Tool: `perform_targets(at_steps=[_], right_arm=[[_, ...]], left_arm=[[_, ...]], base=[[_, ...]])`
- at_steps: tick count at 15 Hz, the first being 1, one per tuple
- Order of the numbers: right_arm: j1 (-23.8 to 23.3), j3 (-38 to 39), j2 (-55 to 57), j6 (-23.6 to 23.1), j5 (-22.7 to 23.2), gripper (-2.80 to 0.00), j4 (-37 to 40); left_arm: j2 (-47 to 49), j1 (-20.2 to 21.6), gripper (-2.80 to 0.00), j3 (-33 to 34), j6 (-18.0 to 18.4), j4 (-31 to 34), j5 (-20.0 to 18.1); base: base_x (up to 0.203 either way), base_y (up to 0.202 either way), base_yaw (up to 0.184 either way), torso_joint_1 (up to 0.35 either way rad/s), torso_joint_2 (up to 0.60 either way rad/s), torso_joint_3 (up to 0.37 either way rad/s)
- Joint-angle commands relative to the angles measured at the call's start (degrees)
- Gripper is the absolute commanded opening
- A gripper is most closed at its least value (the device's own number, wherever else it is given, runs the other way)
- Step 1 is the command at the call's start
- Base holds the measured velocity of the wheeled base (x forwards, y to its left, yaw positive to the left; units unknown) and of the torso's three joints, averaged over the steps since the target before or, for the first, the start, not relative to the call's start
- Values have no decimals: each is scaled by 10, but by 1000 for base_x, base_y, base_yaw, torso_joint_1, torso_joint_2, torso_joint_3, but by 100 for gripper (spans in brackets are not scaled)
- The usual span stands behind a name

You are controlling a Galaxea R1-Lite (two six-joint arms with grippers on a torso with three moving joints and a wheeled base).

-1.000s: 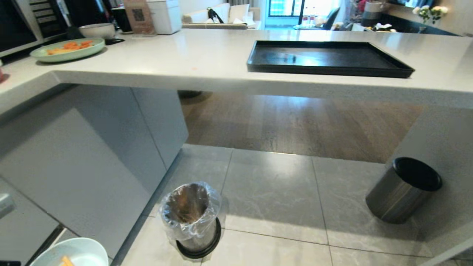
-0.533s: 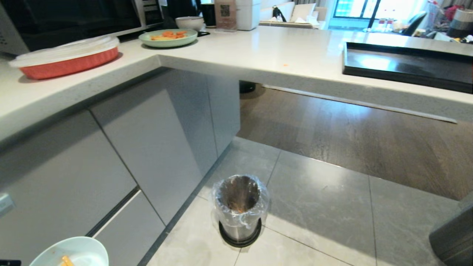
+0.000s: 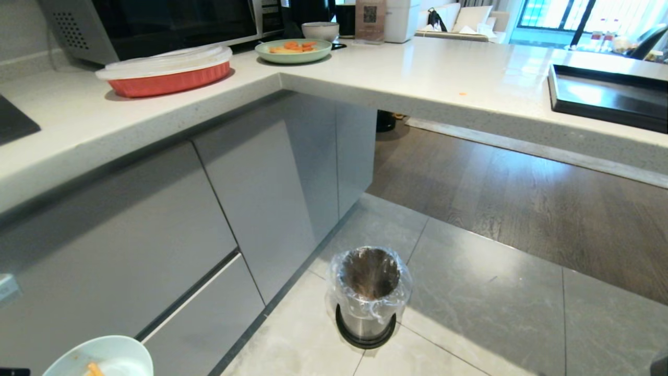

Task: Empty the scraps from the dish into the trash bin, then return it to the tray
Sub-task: Move the bowl over the trash can

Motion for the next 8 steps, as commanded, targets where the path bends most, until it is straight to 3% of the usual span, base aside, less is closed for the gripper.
perform_targets(at_steps=[1, 8], right_arm=[[0, 0, 0, 0, 0, -280, -1], [0, 0, 0, 0, 0, -280, -1]], left_arm=[[1, 1, -280, 0, 0, 2, 0], [1, 9, -280, 0, -2, 2, -1]], base=[[0, 0, 0, 0, 0, 0], [0, 0, 0, 0, 0, 0]])
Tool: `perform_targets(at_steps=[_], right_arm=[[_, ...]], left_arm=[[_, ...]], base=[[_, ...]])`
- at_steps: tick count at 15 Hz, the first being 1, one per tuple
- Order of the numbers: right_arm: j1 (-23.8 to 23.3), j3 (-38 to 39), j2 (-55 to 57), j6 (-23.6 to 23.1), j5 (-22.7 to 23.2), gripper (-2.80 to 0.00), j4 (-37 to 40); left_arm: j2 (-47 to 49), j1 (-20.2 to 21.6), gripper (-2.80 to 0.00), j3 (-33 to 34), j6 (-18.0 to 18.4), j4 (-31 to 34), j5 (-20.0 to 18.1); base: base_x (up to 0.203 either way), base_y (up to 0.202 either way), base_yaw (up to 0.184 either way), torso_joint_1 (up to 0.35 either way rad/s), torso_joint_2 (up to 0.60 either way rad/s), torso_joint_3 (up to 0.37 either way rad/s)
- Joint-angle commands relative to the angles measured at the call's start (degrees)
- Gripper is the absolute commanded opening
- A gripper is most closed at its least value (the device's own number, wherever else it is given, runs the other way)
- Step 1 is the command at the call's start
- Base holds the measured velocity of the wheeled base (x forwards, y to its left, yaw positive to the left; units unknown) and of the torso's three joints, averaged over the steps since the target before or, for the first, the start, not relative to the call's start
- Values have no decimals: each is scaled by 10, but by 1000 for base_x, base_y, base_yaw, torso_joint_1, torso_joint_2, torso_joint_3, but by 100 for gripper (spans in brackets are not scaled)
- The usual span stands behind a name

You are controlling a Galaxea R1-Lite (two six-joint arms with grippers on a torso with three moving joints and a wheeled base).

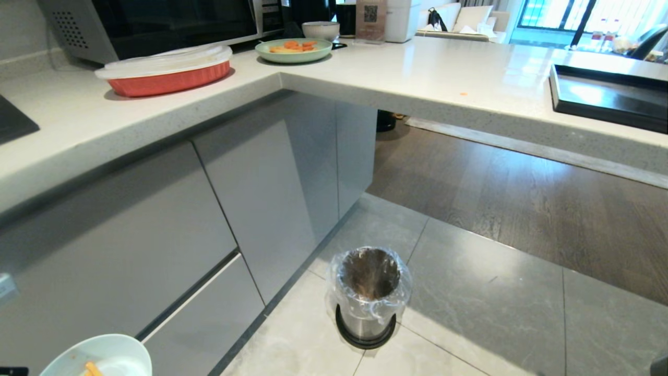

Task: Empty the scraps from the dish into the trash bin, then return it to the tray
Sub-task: Move the bowl over the trash can

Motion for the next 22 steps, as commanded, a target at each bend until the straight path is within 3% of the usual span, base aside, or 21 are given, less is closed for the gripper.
perform_targets(at_steps=[1, 18, 22], right_arm=[[0, 0, 1, 0, 0, -280, 0], [0, 0, 1, 0, 0, -280, 0], [0, 0, 0, 0, 0, -280, 0]], left_arm=[[1, 5, -280, 2, 1, 2, -1], [-3, 29, -280, 3, -1, -2, -1], [-1, 29, -280, 7, -3, -36, -1]], base=[[0, 0, 0, 0, 0, 0], [0, 0, 0, 0, 0, 0], [0, 0, 0, 0, 0, 0]])
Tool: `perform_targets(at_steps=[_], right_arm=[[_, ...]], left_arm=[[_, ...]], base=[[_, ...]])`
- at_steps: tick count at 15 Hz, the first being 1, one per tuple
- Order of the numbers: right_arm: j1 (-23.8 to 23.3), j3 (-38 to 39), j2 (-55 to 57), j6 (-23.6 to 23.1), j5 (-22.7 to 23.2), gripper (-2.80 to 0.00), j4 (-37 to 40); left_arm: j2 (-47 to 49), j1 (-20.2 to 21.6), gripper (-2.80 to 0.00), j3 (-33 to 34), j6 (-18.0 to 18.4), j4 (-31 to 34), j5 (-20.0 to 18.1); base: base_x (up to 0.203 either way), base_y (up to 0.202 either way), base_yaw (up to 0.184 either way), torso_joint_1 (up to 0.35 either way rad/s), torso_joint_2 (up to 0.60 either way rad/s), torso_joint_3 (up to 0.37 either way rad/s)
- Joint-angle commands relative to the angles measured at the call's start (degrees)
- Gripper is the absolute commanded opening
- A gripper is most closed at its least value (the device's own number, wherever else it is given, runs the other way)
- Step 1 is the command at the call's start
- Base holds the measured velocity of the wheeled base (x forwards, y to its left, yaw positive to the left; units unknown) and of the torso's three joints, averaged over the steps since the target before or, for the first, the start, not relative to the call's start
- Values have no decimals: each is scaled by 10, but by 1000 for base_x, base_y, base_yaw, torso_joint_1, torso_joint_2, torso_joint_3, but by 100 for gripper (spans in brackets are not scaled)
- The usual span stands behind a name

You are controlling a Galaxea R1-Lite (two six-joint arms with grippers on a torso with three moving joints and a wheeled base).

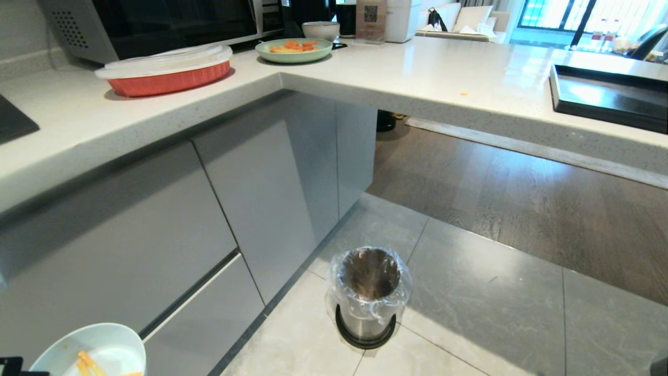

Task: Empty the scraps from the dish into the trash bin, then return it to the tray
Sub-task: Move the bowl over the trash can

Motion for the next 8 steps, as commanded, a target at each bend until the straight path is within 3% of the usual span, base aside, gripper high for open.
perform_targets(at_steps=[1, 5, 8], right_arm=[[0, 0, 0, 0, 0, -280, 0], [0, 0, 0, 0, 0, -280, 0], [0, 0, 0, 0, 0, -280, 0]], left_arm=[[8, 3, -280, 9, 2, -14, -1], [30, 10, -280, 56, 2, -103, -14], [45, 13, -280, 60, -1, -112, 4]], base=[[0, 0, 0, 0, 0, 0], [0, 0, 0, 0, 0, 0], [0, 0, 0, 0, 0, 0]])
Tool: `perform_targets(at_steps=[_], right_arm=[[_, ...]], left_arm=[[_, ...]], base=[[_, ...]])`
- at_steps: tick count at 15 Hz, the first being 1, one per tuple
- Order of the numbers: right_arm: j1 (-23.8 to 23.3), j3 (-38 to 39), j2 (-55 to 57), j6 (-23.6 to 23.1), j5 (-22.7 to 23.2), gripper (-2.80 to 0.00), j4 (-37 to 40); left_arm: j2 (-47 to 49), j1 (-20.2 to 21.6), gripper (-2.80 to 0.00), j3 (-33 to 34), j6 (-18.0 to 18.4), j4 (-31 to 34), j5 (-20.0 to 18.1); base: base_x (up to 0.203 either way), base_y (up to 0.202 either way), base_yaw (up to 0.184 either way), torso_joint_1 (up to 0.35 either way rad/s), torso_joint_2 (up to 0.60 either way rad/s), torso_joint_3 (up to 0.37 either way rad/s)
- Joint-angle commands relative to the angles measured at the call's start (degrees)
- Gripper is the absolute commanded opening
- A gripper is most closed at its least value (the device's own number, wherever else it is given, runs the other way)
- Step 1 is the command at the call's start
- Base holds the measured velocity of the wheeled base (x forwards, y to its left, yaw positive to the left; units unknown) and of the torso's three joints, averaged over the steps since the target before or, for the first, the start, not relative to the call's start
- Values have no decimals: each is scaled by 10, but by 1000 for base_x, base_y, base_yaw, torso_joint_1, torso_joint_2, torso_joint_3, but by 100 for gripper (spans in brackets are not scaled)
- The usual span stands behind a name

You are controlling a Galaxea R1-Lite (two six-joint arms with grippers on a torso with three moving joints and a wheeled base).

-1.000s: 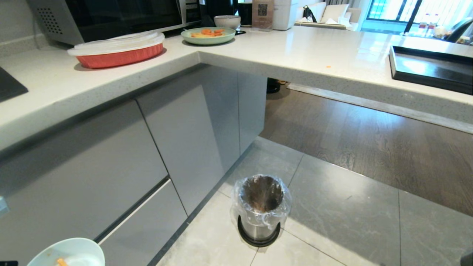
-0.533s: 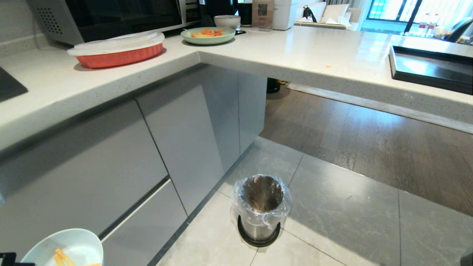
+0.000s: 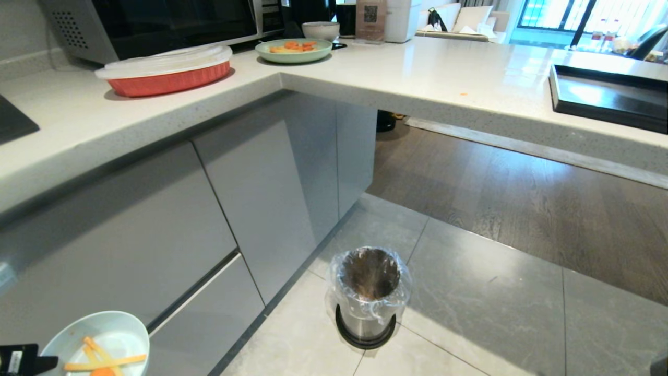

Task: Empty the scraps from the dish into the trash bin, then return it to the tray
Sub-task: Move the bowl over the trash can

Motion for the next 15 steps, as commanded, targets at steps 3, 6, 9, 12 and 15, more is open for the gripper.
perform_targets(at_steps=[3, 6, 9, 12, 15], right_arm=[[0, 0, 0, 0, 0, -280, 0], [0, 0, 0, 0, 0, -280, 0], [0, -1, 0, 0, 0, -280, 0], [0, -1, 0, 0, 0, -280, 0], [0, 0, 0, 0, 0, -280, 0]], left_arm=[[56, 1, -280, 12, 2, 0, 9], [107, 16, -280, 9, 5, -38, 58], [132, 19, -280, 35, 8, -54, 66], [131, 34, -280, 62, 7, -95, 97], [127, 18, -280, 87, 5, -158, 93]], base=[[0, 0, 0, 0, 0, 0], [0, 0, 0, 0, 0, 0], [0, 0, 0, 0, 0, 0], [0, 0, 0, 0, 0, 0], [0, 0, 0, 0, 0, 0]])
